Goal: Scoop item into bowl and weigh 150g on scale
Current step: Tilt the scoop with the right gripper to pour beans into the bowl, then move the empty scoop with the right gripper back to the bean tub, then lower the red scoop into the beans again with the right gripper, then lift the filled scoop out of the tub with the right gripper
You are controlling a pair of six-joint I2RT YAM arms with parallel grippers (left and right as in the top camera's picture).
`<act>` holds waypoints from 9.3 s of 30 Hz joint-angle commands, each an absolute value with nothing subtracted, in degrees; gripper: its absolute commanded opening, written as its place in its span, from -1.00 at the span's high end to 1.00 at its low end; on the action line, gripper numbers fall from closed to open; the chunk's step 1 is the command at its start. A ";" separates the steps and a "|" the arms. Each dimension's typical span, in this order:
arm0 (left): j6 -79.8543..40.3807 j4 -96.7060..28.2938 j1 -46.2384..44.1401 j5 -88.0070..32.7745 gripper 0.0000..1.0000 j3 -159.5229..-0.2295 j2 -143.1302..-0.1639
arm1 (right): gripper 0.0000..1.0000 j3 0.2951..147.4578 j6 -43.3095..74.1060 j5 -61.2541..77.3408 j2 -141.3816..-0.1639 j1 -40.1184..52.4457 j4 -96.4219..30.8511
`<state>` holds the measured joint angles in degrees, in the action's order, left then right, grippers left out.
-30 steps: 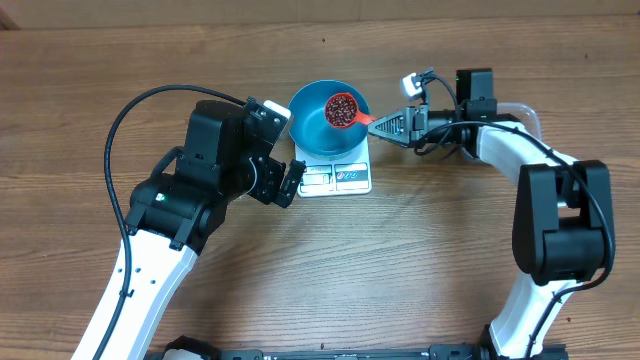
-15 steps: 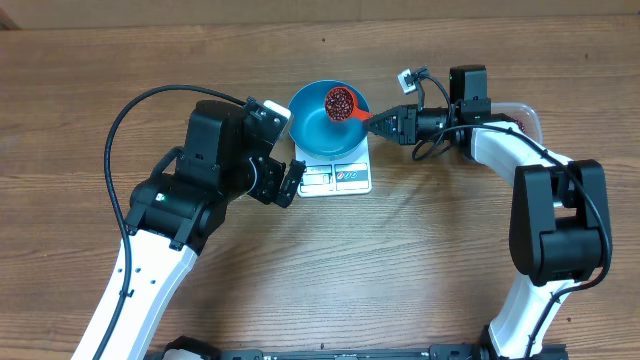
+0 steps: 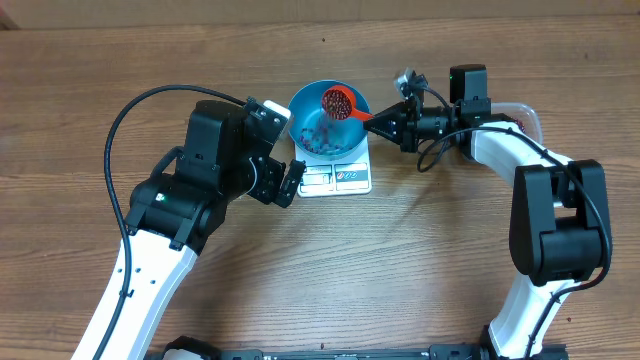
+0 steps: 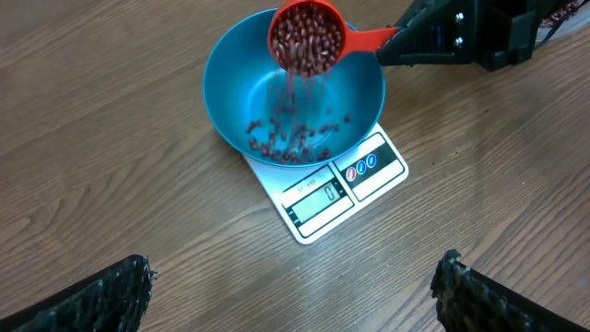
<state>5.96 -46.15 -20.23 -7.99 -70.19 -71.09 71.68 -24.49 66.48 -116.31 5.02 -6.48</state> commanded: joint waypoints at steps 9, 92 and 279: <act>5.58 -46.13 -20.38 -8.84 -0.99 -70.28 -70.11 | 0.93 72.40 -42.35 63.86 -116.49 5.30 -4.43; 5.58 -46.13 -20.38 -8.84 -0.99 -70.28 -70.11 | 0.93 72.40 -16.56 -17.06 -82.17 -0.78 -36.29; 5.58 -46.13 -20.38 -8.84 -0.99 -70.28 -70.13 | 0.92 67.44 -7.64 80.64 -103.77 -12.69 -45.19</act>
<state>5.98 -46.13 -20.23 -7.99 -70.19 -71.09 67.37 -13.21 78.63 -103.57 -14.90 -47.44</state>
